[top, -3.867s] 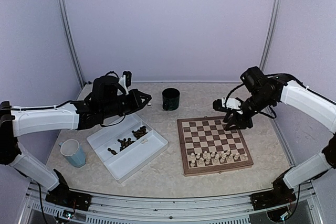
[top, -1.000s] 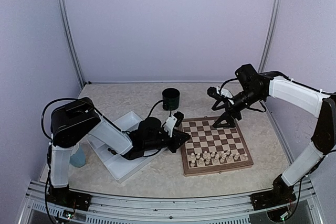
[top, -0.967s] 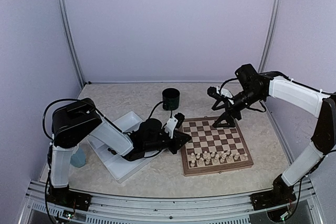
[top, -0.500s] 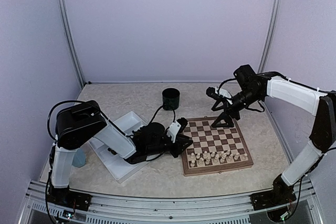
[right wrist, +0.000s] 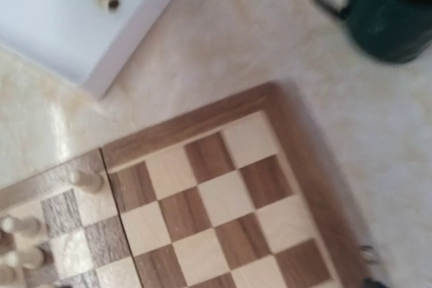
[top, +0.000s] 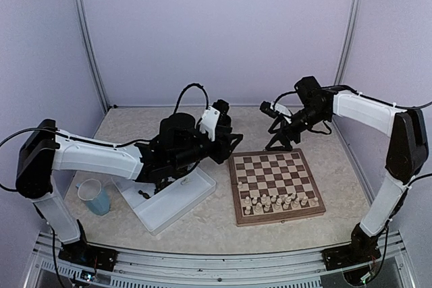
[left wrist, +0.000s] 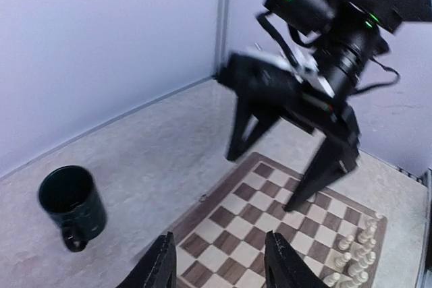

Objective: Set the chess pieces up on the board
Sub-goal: Place the pawn on the chessboard, then pick up the pawn from the chessboard.

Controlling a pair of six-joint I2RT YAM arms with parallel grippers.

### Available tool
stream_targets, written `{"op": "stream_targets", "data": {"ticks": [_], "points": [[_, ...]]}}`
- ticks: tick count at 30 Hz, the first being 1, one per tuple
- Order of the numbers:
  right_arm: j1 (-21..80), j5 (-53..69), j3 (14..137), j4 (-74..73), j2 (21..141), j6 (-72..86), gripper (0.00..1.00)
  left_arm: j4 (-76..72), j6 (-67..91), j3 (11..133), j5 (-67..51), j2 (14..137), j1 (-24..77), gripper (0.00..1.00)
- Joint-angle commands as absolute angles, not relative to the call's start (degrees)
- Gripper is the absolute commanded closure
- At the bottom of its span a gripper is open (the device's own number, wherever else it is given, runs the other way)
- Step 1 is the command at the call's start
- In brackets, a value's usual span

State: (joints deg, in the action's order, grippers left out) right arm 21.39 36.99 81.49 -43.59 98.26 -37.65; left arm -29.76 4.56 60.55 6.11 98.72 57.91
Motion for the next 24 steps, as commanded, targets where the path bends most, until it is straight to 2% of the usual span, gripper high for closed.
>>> {"op": "stream_targets", "data": {"ticks": [1,7,13,24], "points": [[29.37,30.51,80.56,-46.2,102.27,-40.91,0.14,-12.23,11.07,62.54,24.79,96.77,55.2,0.55],[37.85,25.81,82.81,-45.81,107.63,-41.76,0.38,-7.59,21.15,57.99,20.55,91.2,48.18,0.55],[41.47,22.97,84.44,-45.98,111.16,-43.61,0.45,-8.68,23.33,54.72,18.28,86.47,46.76,0.56],[43.99,20.57,84.31,-45.94,113.09,-44.28,0.61,-7.73,22.72,54.58,19.46,85.95,46.76,0.56]]}}
